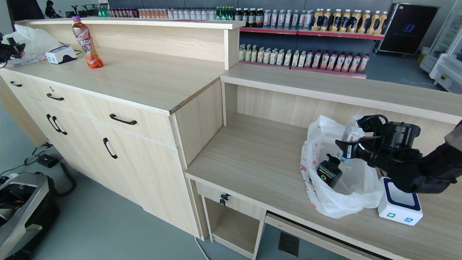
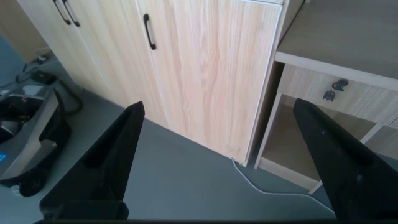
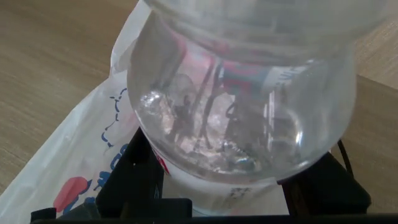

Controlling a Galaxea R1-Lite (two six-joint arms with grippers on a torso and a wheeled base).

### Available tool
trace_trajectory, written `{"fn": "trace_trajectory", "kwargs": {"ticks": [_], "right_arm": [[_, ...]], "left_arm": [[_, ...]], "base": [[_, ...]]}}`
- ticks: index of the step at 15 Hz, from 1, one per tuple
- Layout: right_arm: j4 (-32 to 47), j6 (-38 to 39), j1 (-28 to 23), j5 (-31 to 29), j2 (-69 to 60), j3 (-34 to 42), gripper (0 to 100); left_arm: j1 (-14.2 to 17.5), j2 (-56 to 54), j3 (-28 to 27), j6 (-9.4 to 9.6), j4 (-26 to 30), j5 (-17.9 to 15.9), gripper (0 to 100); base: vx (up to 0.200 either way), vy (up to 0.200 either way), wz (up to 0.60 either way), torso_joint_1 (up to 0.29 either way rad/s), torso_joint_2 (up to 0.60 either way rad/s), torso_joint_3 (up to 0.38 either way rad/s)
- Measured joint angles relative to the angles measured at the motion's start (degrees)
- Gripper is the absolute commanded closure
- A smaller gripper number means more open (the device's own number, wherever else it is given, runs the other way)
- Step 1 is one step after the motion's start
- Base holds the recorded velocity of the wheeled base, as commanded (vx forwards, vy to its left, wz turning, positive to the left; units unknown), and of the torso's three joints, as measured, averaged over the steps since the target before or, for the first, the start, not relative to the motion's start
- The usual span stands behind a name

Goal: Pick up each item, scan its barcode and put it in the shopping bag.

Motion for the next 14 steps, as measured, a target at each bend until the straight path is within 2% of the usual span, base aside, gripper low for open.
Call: {"fn": "trace_trajectory", "kwargs": {"ticks": [3, 14], "right_arm": [[-2.6, 0.0, -0.1, 0.0, 1.3, 0.3, 100], [-4.0, -0.1, -0.8, 0.0, 4.9, -1.4, 100]], "left_arm": [[0.0, 0.0, 0.0, 0.05, 0.0, 0.0, 0], [0.0, 0.0, 0.0, 0.02, 0.0, 0.0, 0]], "base": [[0.0, 0.0, 0.0, 0.0, 0.0, 0.0], [0.0, 0.0, 0.0, 0.0, 0.0, 0.0]]}}
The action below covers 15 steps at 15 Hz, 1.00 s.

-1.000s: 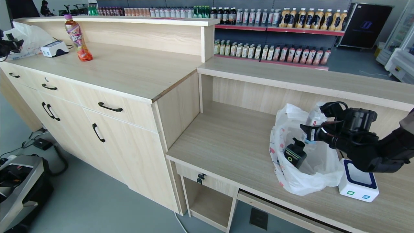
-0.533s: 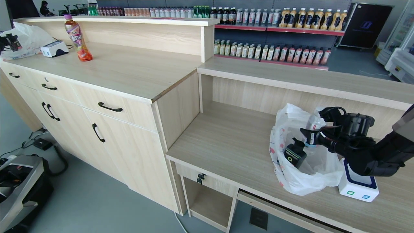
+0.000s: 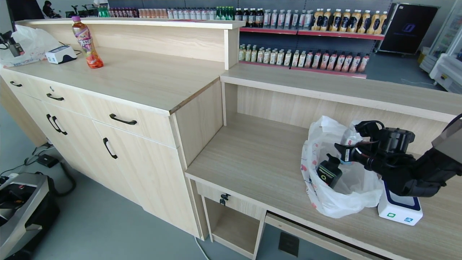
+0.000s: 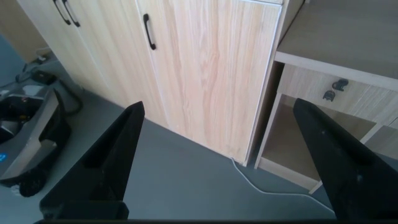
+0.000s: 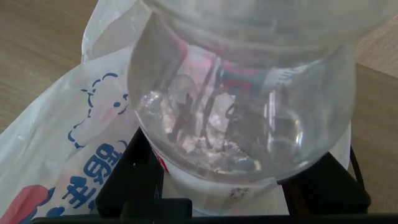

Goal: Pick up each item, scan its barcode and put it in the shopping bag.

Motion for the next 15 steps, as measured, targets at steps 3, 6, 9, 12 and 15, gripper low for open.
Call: {"fn": "trace_trajectory", "kwargs": {"ticks": [3, 6, 9, 12, 15], "right_arm": [[-0.3, -0.3, 0.1, 0.0, 1.1, -0.3, 100], [-0.7, -0.7, 0.1, 0.1, 2.0, -0.5, 100], [-0.7, -0.8, 0.1, 0.7, 2.6, -0.6, 100], [-0.8, -0.8, 0.1, 0.8, 3.0, -0.6, 100], [-0.8, -0.8, 0.0, 0.9, 3.0, -0.6, 0]], "left_arm": [[0.0, 0.0, 0.0, 0.0, 0.0, 0.0, 0], [0.0, 0.0, 0.0, 0.0, 0.0, 0.0, 0], [0.0, 0.0, 0.0, 0.02, 0.0, 0.0, 0], [0.0, 0.0, 0.0, 0.0, 0.0, 0.0, 0], [0.0, 0.0, 0.0, 0.05, 0.0, 0.0, 0]], "base": [[0.0, 0.0, 0.0, 0.0, 0.0, 0.0], [0.0, 0.0, 0.0, 0.0, 0.0, 0.0], [0.0, 0.0, 0.0, 0.0, 0.0, 0.0], [0.0, 0.0, 0.0, 0.0, 0.0, 0.0], [0.0, 0.0, 0.0, 0.0, 0.0, 0.0]]}}
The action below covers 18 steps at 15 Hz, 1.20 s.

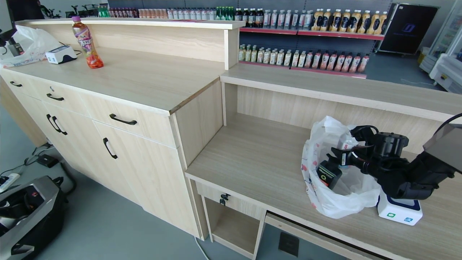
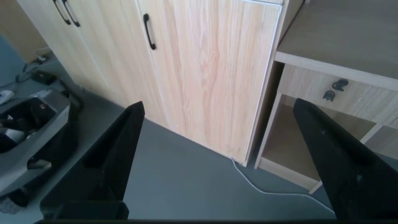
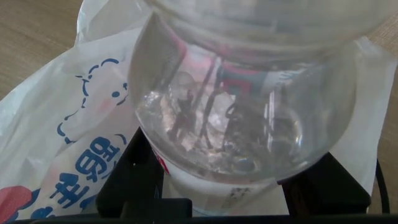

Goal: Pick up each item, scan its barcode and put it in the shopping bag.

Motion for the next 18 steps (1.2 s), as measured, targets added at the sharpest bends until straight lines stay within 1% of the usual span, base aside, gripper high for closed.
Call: {"fn": "trace_trajectory", "kwargs": {"ticks": [3, 8, 10, 15, 18], "right_arm": [[0.1, 0.0, -0.7, 1.5, 0.0, 0.0, 0], [-0.1, 0.0, -1.1, 1.7, -0.1, -0.4, 0], [0.5, 0.0, -1.3, 3.0, -0.8, -0.4, 0], [4.4, 0.1, -1.3, 6.5, -6.4, -1.5, 0], [5.2, 0.2, -1.5, 9.2, -11.1, -1.7, 0]], "left_arm": [[0.0, 0.0, 0.0, -0.02, 0.0, 0.0, 0], [0.0, 0.0, 0.0, -0.05, 0.0, 0.0, 0], [0.0, 0.0, 0.0, -0.05, 0.0, 0.0, 0], [0.0, 0.0, 0.0, -0.02, 0.0, 0.0, 0], [0.0, 0.0, 0.0, -0.05, 0.0, 0.0, 0]], "base": [[0.0, 0.0, 0.0, 0.0, 0.0, 0.0], [0.0, 0.0, 0.0, 0.0, 0.0, 0.0], [0.0, 0.0, 0.0, 0.0, 0.0, 0.0], [0.0, 0.0, 0.0, 0.0, 0.0, 0.0], [0.0, 0.0, 0.0, 0.0, 0.0, 0.0]]}}
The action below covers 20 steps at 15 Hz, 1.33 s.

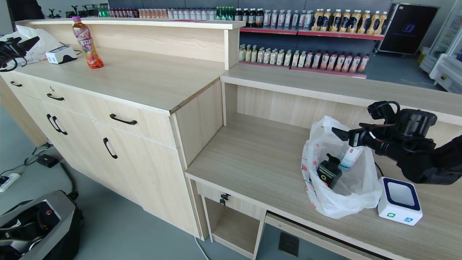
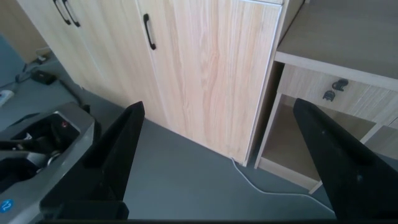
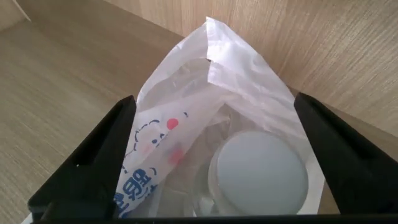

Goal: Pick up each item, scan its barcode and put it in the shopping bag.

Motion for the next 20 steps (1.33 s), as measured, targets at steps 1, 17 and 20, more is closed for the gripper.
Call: {"fn": "trace_trajectory", "kwargs": {"ticks": [1, 17, 20], "right_arm": [[0.3, 0.0, -0.1, 0.8, -1.5, 0.2, 0], [28.3, -11.1, -3.7, -7.0, -34.6, 4.9, 0], [29.0, -7.2, -5.6, -11.3, -40.1, 10.4, 0]], "left_arm": [[0.0, 0.0, 0.0, 0.02, 0.0, 0.0, 0], [0.0, 0.0, 0.0, 0.02, 0.0, 0.0, 0], [0.0, 0.0, 0.0, 0.0, 0.0, 0.0, 0]], "base": [[0.0, 0.0, 0.0, 0.0, 0.0, 0.0], [0.0, 0.0, -0.37, -0.002, 0.0, 0.003], [0.0, 0.0, 0.0, 0.0, 0.0, 0.0]]}}
